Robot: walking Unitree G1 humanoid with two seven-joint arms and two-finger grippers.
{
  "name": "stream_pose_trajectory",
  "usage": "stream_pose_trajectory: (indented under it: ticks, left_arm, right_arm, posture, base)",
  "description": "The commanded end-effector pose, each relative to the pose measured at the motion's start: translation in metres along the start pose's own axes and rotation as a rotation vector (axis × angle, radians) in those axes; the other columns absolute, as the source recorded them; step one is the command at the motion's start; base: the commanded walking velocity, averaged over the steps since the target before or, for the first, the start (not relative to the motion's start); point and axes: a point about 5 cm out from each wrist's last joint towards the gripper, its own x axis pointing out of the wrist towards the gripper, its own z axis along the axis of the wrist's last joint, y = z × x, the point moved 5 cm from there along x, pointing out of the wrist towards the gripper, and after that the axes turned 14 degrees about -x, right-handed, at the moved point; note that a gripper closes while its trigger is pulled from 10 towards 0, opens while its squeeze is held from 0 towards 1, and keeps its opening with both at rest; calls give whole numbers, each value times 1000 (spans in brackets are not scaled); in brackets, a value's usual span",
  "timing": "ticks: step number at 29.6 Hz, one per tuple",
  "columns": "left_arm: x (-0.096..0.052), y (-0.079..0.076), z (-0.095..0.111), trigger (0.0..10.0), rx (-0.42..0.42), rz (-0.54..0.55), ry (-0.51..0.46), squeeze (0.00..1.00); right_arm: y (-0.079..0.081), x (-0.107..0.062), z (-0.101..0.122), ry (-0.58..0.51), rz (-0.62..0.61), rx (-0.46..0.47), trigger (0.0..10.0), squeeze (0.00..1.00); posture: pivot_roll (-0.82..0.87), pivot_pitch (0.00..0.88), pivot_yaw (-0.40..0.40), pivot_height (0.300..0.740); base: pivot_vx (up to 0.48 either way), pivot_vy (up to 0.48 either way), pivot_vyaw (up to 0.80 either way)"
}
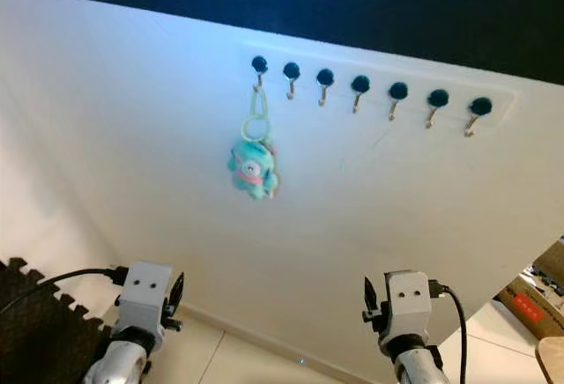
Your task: Hang keys on a hook
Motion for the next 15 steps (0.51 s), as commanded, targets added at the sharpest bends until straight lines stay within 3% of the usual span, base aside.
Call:
stream_pose_trajectory:
  ticks: [1,15]
  left_arm:
    - [-3,-2,-7,10000,-10,-2,18,0]
    - [-4,-1,-7,10000,-9,2,20,0]
  right_arm:
    - [2,-3,-7,19,6,8,10000,0]
    - [4,-3,-8,22,9,10,10000,0]
  posture:
    - [75,123,-36,740]
    - [80,126,-37,740]
  base:
    - [-428,0,0]
    - [-420,0,0]
